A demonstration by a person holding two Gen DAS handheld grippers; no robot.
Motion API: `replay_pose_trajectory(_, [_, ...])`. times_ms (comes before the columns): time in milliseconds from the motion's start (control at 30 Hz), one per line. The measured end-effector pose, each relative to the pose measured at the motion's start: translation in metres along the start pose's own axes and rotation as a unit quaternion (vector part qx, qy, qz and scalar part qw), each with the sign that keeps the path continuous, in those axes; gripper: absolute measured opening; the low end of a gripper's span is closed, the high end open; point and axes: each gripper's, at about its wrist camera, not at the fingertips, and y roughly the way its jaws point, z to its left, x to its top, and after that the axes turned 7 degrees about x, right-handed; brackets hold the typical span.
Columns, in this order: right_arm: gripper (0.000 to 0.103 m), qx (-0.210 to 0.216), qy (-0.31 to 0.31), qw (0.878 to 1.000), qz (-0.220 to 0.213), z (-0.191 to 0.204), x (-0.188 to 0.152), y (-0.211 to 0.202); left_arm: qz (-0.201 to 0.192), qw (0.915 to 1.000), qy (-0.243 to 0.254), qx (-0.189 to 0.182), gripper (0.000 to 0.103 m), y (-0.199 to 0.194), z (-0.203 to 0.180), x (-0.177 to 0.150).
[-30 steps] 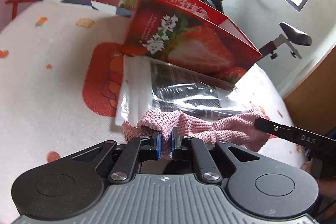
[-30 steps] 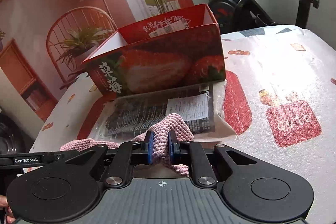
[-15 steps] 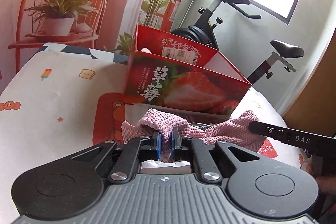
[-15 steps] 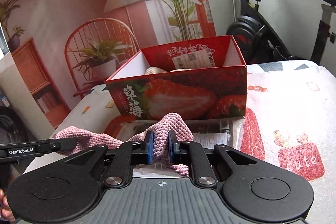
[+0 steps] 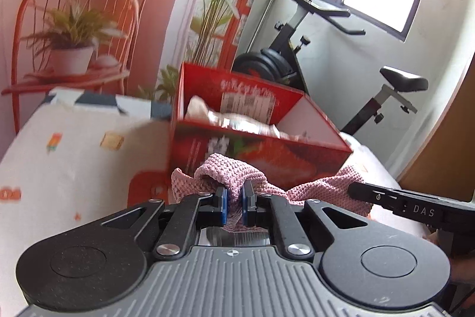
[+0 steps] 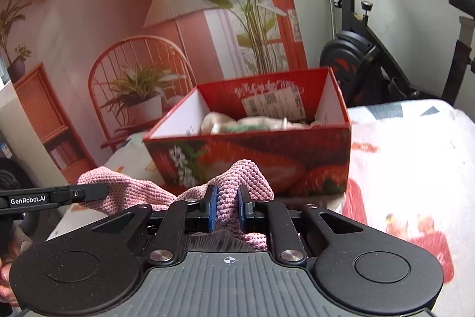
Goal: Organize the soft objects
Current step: 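Lift the pink cloth with the left tool while the right tool lifts it, release into box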
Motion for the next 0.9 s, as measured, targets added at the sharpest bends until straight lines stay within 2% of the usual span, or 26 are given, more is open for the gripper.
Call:
replay_pose_trajectory(200, [0.013,-0.024,-0.054,0.998,-0.028,0.000,0.059,0.018,-0.037,0.9991,0.019,0.008,0.010,0.024,-0.016,0.060])
replay_pose_trajectory(300, [0.013,-0.040,-0.078,0.996,-0.033,-0.004,0.091,0.038,-0.040,0.9985,0.033,0.019,0.010,0.047,-0.030,0.085])
replay_pose_trajectory(467, [0.013,-0.051,-0.069,0.996,0.013,-0.023,0.124,0.079,0.018,0.9991,0.029,0.024,0.010,0.095,-0.036,0.101])
replay_pose_trajectory(700, [0.013,-0.065,-0.053,0.992,0.095,-0.036,0.117,0.131,0.106,0.9914,0.069,0.032,0.010,0.150,-0.040,0.085])
replay_pose_trajectory(900, [0.013,-0.071,-0.032,0.988,0.135,-0.041,0.098,0.154,0.114,0.9905,0.075,0.016,0.010,0.164,-0.042,0.078])
